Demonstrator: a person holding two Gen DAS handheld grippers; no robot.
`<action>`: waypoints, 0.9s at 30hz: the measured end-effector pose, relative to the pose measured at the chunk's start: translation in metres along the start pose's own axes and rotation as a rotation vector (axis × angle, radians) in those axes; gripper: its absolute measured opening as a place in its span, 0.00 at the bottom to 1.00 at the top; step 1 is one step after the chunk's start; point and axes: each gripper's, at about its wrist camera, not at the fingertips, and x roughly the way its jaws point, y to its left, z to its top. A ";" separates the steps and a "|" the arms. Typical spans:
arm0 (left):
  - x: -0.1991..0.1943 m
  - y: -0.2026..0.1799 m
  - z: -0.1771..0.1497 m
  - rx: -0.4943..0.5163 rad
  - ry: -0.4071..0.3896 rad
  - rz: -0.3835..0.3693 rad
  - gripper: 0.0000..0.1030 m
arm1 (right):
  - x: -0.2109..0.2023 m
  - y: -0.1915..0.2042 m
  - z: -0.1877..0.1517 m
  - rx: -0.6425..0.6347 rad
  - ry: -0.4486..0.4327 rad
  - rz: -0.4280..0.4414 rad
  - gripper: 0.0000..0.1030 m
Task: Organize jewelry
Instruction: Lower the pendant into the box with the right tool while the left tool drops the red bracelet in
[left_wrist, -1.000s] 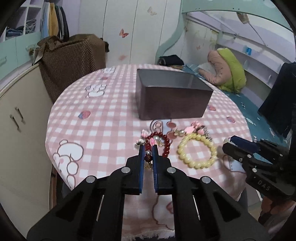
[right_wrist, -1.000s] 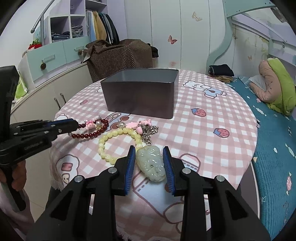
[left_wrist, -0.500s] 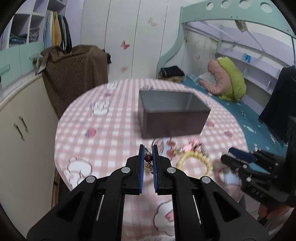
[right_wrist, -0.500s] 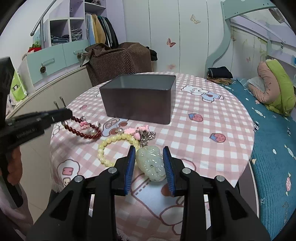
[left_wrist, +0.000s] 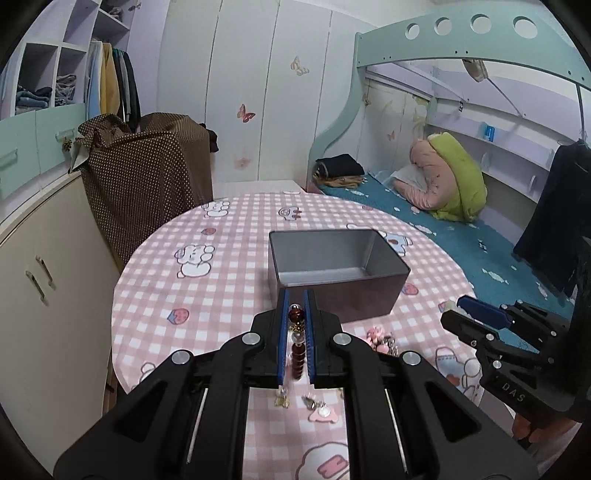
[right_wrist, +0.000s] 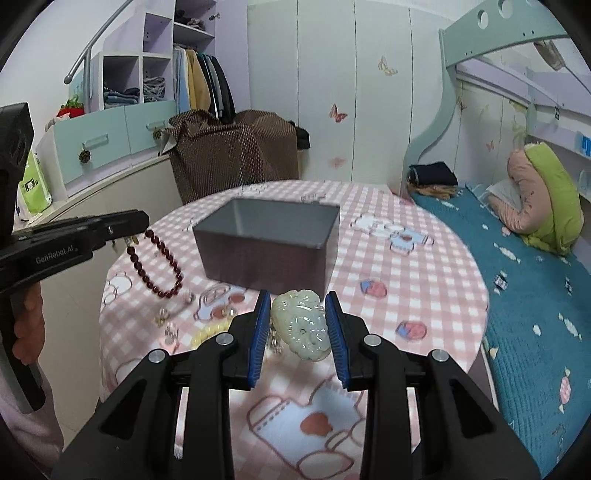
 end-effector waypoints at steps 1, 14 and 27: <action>0.000 0.000 0.003 0.001 -0.005 0.001 0.08 | 0.001 0.000 0.005 -0.006 -0.011 0.001 0.28; 0.022 -0.007 0.056 0.015 -0.072 -0.019 0.08 | 0.037 0.006 0.060 -0.070 -0.071 0.031 0.28; 0.085 -0.006 0.050 0.004 0.030 -0.062 0.08 | 0.089 -0.004 0.059 -0.055 0.025 0.051 0.28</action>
